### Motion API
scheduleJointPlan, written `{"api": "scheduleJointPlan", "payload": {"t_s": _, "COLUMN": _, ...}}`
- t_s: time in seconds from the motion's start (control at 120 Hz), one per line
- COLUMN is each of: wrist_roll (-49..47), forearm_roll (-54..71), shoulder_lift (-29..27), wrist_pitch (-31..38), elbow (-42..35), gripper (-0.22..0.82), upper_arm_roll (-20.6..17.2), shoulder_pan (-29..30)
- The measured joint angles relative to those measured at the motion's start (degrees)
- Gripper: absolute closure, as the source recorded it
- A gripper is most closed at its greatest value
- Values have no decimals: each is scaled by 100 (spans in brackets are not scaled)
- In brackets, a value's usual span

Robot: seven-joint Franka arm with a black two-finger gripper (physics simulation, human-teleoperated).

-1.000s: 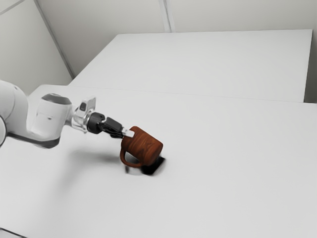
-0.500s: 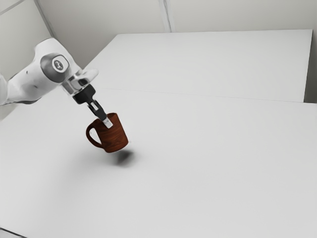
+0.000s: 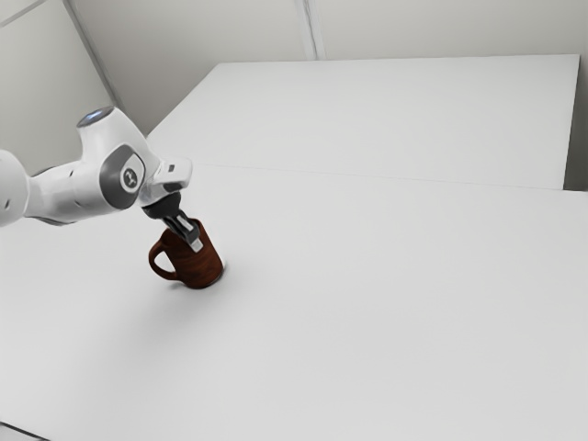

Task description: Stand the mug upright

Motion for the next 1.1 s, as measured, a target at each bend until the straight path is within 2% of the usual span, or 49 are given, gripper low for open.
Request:
{"api": "scheduleJointPlan", "payload": {"t_s": 0.192, "wrist_roll": -305, "forearm_roll": -32, "shoulder_lift": -23, "wrist_pitch": 182, "elbow": -76, "gripper": 35, "upper_arm_roll": -41, "shoulder_pan": 10}}
{"api": "scheduleJointPlan", "payload": {"t_s": 0.275, "wrist_roll": -411, "forearm_roll": -36, "shoulder_lift": -125, "wrist_pitch": 170, "elbow": -62, "gripper": 24, "upper_arm_roll": -43, "shoulder_pan": -15}}
{"api": "scheduleJointPlan", "payload": {"t_s": 0.375, "wrist_roll": -519, "forearm_roll": -39, "shoulder_lift": -313, "wrist_pitch": 37, "elbow": 55, "gripper": 15, "upper_arm_roll": -44, "shoulder_pan": -47}}
{"api": "scheduleJointPlan", "payload": {"t_s": 0.467, "wrist_roll": -611, "forearm_roll": -40, "shoulder_lift": -367, "wrist_pitch": -352, "elbow": 558, "gripper": 10, "upper_arm_roll": -44, "shoulder_pan": -62}}
{"api": "scheduleJointPlan", "payload": {"t_s": 0.592, "wrist_roll": -784, "forearm_roll": -22, "shoulder_lift": -245, "wrist_pitch": -1270, "elbow": 1625, "gripper": 5, "upper_arm_roll": -38, "shoulder_pan": -50}}
{"api": "scheduleJointPlan", "payload": {"t_s": 0.892, "wrist_roll": -1301, "forearm_roll": 348, "shoulder_lift": 783, "wrist_pitch": -3485, "elbow": 4476, "gripper": 1, "upper_arm_roll": 13, "shoulder_pan": -7}}
{"api": "scheduleJointPlan", "payload": {"t_s": 1.1, "wrist_roll": -1616, "forearm_roll": 546, "shoulder_lift": 900, "wrist_pitch": -4314, "elbow": 4833, "gripper": 0, "upper_arm_roll": 16, "shoulder_pan": -1}}
